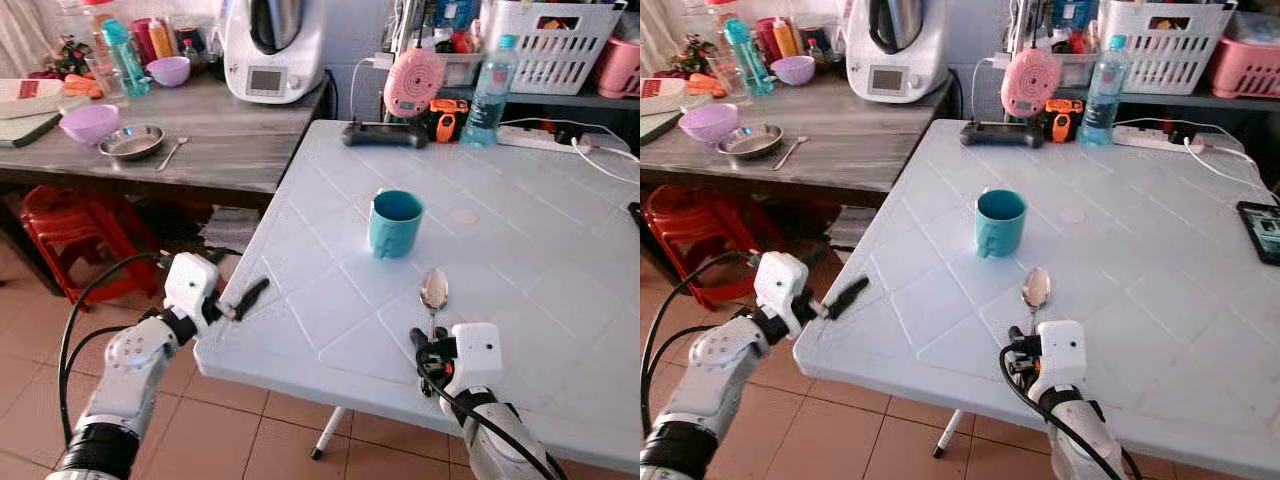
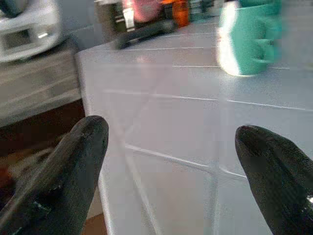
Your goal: Setting the table
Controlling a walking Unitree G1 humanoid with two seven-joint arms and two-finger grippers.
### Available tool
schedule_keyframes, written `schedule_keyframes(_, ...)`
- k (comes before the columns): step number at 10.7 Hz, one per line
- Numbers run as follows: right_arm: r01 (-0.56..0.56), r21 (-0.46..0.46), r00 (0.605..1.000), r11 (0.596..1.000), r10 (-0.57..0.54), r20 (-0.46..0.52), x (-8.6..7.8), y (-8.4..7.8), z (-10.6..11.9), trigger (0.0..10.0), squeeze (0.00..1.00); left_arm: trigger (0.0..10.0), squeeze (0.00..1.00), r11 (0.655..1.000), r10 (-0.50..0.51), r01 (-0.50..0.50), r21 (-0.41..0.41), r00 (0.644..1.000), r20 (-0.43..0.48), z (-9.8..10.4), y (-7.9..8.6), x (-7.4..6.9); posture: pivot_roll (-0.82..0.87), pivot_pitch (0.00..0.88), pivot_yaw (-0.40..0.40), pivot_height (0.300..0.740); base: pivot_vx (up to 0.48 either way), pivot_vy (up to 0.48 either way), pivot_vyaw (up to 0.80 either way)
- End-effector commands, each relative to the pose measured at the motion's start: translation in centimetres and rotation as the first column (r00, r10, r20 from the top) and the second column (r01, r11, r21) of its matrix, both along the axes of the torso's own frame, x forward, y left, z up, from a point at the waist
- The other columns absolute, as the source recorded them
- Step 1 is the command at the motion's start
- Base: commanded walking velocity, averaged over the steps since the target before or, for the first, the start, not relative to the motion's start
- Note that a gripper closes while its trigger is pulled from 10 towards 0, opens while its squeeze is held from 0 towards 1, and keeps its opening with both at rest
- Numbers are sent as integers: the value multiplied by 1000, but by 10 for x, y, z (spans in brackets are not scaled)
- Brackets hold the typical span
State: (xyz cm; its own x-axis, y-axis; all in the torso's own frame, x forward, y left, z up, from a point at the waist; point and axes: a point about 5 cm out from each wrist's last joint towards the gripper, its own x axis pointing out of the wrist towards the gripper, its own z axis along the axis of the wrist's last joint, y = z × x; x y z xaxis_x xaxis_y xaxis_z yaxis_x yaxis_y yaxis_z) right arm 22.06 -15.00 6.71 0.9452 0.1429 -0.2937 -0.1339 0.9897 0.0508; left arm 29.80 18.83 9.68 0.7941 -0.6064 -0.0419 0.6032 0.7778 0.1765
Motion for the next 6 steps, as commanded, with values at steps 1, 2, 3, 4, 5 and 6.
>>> schedule_keyframes(1,2,3,992,1000,-2,-129,-9,0,-22,10000,0,10000,0,998,-62,61,20,998,27,5,2,0,-1,27,72,740,0,0,0)
schedule_keyframes(2,1,6,991,1000,-1,-130,-10,-2,-21,10000,0,10000,0,987,-160,160,9,987,-10,2,0,-4,-7,27,70,740,0,0,0)
schedule_keyframes(3,4,4,991,1000,-3,-131,-11,-4,-21,10000,0,10000,0,971,-239,240,1,970,-52,-1,-4,-8,-10,28,68,740,0,0,0)
schedule_keyframes(4,4,2,991,1000,-3,-132,-11,-5,-21,10000,0,10000,0,964,-267,267,-9,963,-42,1,-6,-8,-13,28,66,740,0,0,0)
schedule_keyframes(5,7,-3,992,1000,-7,-128,-11,-6,-19,10000,0,10000,0,953,-303,303,-9,952,-36,3,-7,-6,-14,27,66,740,0,0,0)
schedule_keyframes(6,35,-23,991,999,-37,-130,-10,-11,-19,10000,0,10000,0,949,-314,314,-17,948,-41,2,-9,-6,-23,29,67,740,0,0,0)
